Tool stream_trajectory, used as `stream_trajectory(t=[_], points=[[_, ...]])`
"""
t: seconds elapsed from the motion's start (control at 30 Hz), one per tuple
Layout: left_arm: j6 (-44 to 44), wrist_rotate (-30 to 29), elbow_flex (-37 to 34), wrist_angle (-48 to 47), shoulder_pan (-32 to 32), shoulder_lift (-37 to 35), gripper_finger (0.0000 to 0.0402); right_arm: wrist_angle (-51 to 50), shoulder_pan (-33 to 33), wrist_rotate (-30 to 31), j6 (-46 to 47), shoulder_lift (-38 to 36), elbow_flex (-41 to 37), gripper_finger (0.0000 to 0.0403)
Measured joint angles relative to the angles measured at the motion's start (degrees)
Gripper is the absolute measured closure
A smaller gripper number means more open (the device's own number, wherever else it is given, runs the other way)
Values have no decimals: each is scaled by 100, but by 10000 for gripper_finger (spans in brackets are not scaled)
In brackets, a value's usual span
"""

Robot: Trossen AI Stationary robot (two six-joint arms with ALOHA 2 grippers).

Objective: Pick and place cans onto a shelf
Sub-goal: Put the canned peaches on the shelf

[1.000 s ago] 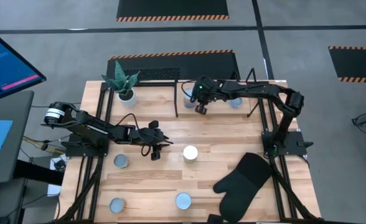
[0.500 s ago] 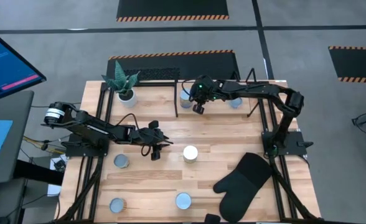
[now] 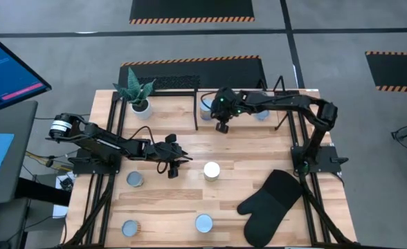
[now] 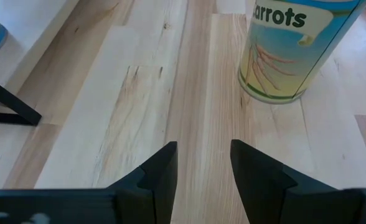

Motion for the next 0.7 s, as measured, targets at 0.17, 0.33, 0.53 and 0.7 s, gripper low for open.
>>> stream_trajectory(t=[0.17, 0.33, 0.53, 0.7], points=[[0, 1, 0, 0, 1, 0, 262, 334, 66, -139, -92, -1, 0, 352], [0, 2, 0, 0, 0, 0, 262, 527, 63, -274, -99, -1, 0, 352], [0, 1, 0, 0, 0, 0, 262, 722, -60, -269, -106, -1, 0, 352], [0, 2, 0, 0, 0, 0, 262, 867, -178, -261, -99, -1, 0, 352]])
